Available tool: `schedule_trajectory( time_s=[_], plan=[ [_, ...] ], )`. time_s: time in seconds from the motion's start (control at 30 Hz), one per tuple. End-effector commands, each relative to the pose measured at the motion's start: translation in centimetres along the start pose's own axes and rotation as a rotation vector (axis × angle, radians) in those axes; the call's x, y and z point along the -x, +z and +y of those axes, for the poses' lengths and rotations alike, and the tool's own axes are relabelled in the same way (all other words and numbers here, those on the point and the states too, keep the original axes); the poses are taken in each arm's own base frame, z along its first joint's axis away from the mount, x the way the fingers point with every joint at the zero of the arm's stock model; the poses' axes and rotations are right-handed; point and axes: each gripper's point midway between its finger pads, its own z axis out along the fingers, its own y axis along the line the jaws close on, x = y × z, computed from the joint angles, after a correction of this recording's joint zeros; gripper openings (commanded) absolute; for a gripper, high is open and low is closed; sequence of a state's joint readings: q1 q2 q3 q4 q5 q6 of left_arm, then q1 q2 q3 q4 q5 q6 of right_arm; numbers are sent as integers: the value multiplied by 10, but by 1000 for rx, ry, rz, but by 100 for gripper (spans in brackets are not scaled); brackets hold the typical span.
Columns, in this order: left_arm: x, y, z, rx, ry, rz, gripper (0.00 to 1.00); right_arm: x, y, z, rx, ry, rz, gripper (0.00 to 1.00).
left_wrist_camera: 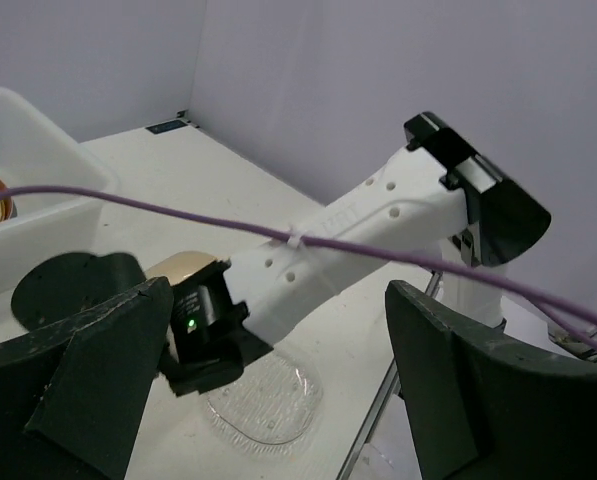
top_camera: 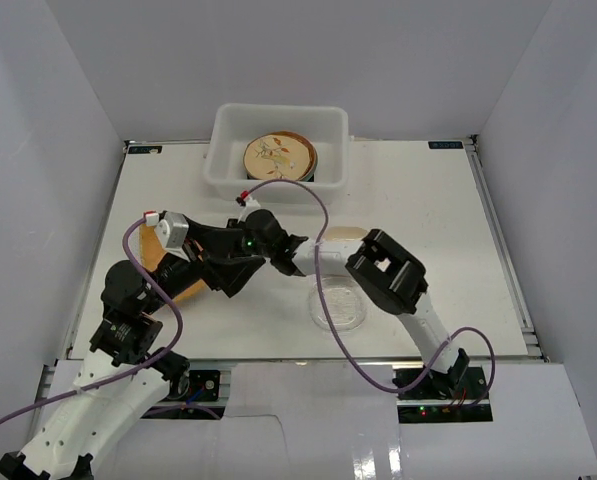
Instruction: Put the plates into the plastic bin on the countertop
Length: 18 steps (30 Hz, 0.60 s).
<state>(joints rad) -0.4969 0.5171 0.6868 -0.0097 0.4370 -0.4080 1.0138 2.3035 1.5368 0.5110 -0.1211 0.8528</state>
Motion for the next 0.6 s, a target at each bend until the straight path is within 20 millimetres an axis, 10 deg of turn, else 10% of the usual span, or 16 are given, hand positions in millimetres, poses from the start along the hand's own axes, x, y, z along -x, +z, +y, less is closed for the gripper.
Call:
schedule_trajectory(
  time_s=[0.0,0.1,0.3,0.57],
  plan=[
    [1,-3,-16,-83,42,-7,98,107,-55,67,97,-179,-262,8],
    [2,-5,-18,-82,56,-15,98,175,-102,62,62,-172,-373,8],
    [-3,-5,3,37,45,-4,98,245,-144,18,21,-47,-477,8],
    [-12,-1,15,94,24,23,98,312,-153,-76,-163,69,-565,8]
  ],
)
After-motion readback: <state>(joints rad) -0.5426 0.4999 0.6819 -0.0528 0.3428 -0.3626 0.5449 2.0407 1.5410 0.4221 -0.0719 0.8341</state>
